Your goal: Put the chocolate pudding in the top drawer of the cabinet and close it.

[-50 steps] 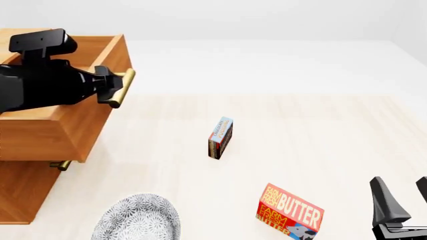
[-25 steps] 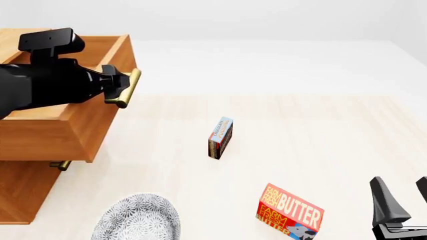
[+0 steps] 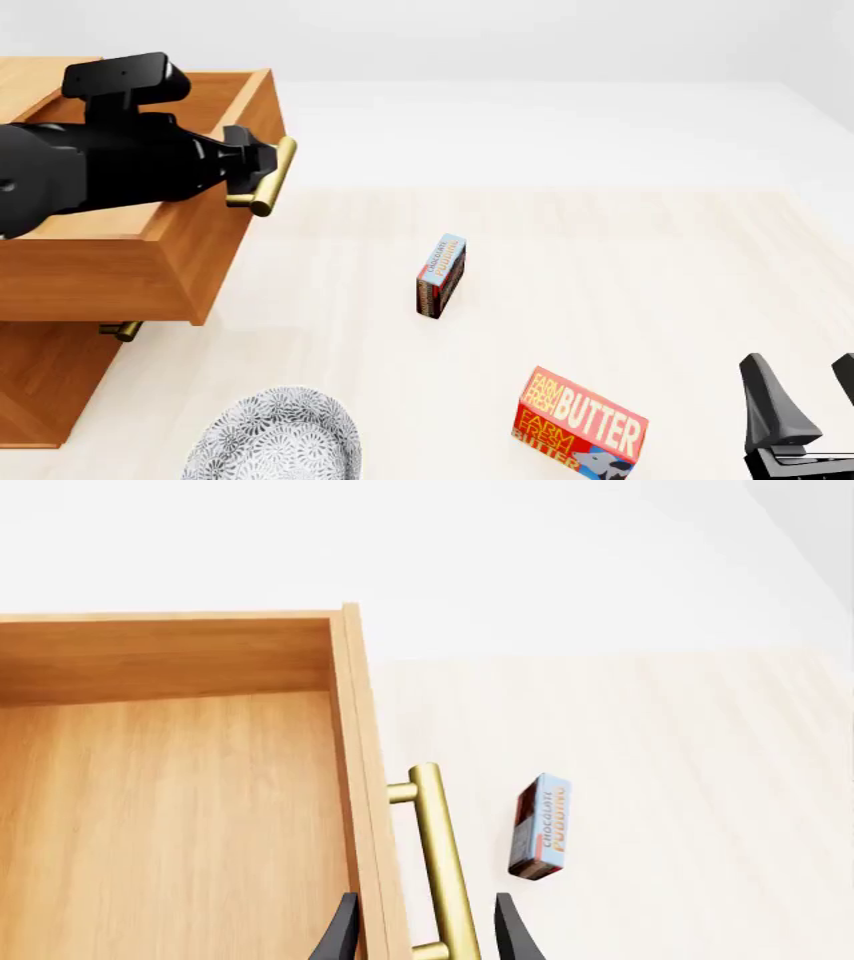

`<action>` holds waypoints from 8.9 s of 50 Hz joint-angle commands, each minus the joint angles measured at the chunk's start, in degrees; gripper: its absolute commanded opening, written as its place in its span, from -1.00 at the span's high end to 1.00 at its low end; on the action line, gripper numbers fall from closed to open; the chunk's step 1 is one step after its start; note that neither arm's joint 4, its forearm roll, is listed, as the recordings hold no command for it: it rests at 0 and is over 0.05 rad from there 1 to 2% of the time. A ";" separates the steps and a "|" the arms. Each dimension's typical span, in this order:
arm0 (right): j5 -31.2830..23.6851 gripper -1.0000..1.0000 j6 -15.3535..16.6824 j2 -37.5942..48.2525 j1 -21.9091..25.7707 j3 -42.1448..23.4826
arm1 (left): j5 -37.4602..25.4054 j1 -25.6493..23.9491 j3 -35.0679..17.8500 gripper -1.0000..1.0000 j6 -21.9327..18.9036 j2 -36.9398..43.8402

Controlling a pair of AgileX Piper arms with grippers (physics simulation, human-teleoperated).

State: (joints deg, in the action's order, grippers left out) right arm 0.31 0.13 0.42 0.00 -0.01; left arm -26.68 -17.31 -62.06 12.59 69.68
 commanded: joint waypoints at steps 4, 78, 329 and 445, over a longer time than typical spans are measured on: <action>0.00 -1.00 -0.02 0.01 0.01 0.00 | 0.90 -0.99 0.60 -1.00 -0.49 2.94; 0.00 -1.00 -0.01 0.00 0.00 0.00 | 4.53 -5.58 0.95 -1.00 -3.81 -5.23; 0.00 -1.00 -0.01 0.00 -0.01 0.00 | 64.74 -26.54 28.39 -1.00 7.97 12.33; 0.00 -1.00 0.01 -0.01 0.00 0.00 | 44.77 -19.49 10.47 -1.00 1.57 31.19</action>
State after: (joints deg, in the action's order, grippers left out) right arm 0.31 0.13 0.42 0.00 -0.01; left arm 19.37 -36.87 -50.13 14.69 99.44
